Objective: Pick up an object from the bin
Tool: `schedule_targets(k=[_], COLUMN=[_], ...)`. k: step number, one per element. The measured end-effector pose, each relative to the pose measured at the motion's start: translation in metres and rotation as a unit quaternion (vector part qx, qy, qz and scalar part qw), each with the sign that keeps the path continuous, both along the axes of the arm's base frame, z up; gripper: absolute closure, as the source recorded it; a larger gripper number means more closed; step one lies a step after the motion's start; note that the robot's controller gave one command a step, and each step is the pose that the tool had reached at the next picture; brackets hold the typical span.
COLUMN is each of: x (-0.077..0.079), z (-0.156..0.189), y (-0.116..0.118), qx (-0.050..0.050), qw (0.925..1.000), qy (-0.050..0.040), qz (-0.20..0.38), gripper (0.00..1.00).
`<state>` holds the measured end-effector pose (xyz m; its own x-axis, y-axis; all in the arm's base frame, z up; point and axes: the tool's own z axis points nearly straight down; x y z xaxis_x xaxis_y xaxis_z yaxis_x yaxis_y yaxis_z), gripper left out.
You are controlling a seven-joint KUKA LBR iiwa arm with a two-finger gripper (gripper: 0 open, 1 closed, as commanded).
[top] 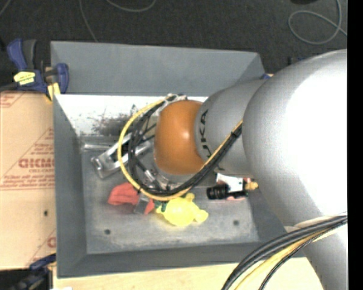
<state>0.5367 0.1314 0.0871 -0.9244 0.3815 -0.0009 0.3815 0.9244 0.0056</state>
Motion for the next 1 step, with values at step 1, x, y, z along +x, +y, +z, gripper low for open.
schedule_targets(k=[1], x=[0.0009], z=[0.0086], y=[0.0002], qx=[0.000], qw=[1.0000], qy=[-0.0015], qz=[0.000], gripper=[1.00])
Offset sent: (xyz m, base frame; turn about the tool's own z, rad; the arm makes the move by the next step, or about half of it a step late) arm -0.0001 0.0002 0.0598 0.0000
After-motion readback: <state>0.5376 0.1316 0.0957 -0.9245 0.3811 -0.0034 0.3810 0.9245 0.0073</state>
